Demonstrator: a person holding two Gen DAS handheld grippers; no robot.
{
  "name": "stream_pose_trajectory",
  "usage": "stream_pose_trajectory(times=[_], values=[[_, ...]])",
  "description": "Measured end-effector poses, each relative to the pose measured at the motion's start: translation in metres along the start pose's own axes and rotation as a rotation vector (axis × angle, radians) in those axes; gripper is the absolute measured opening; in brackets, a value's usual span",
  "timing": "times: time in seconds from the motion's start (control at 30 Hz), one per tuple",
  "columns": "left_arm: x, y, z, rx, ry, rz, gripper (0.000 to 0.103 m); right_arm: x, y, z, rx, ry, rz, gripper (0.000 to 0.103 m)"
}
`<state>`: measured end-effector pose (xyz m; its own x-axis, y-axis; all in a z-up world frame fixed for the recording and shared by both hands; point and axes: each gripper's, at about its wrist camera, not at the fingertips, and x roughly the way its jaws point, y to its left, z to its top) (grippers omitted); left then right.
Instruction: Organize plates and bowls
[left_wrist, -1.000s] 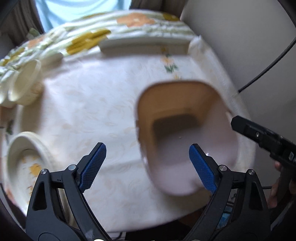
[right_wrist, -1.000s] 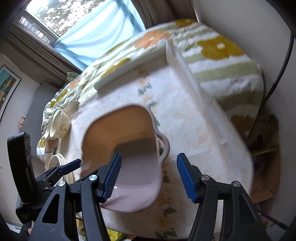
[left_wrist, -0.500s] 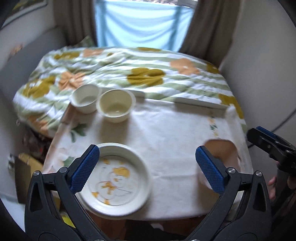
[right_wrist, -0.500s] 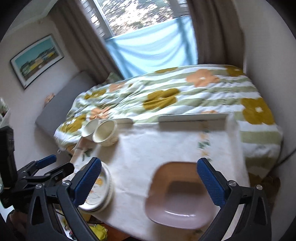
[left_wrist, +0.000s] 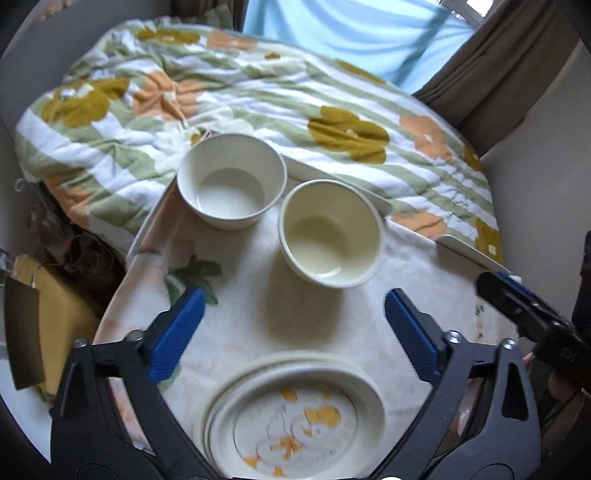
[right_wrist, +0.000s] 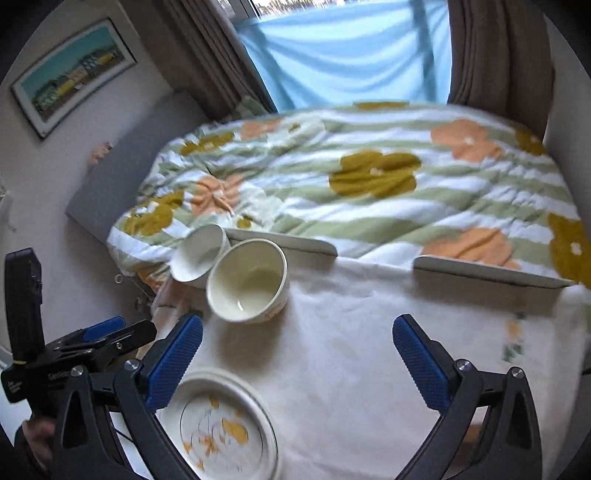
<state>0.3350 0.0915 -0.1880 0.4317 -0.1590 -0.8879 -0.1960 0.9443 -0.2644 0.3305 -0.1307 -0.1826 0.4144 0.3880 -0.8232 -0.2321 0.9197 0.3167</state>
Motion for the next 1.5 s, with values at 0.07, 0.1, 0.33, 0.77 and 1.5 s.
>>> stream_pose_trajectory(times=[0.07, 0.1, 0.33, 0.77, 1.5], values=[[0.021, 0.002, 0.008, -0.005, 0.038, -0.013, 0.08, 0.033, 0.001, 0.008, 0.023, 0.057, 0.011, 0.092], [0.033, 0.006, 0.013, -0.005, 0.058, -0.02, 0.075, 0.045, 0.002, 0.009, 0.028, 0.081, 0.012, 0.087], [0.091, 0.014, 0.033, 0.017, 0.158, -0.034, 0.048, 0.102, 0.011, 0.015, 0.04, 0.168, 0.01, 0.055], [0.115, 0.007, 0.042, 0.067, 0.184, -0.065, 0.02, 0.138, 0.014, 0.024, 0.022, 0.22, 0.009, 0.015], [0.036, -0.058, 0.024, 0.203, 0.031, -0.036, 0.02, 0.061, 0.003, 0.021, -0.004, 0.068, 0.04, 0.015]])
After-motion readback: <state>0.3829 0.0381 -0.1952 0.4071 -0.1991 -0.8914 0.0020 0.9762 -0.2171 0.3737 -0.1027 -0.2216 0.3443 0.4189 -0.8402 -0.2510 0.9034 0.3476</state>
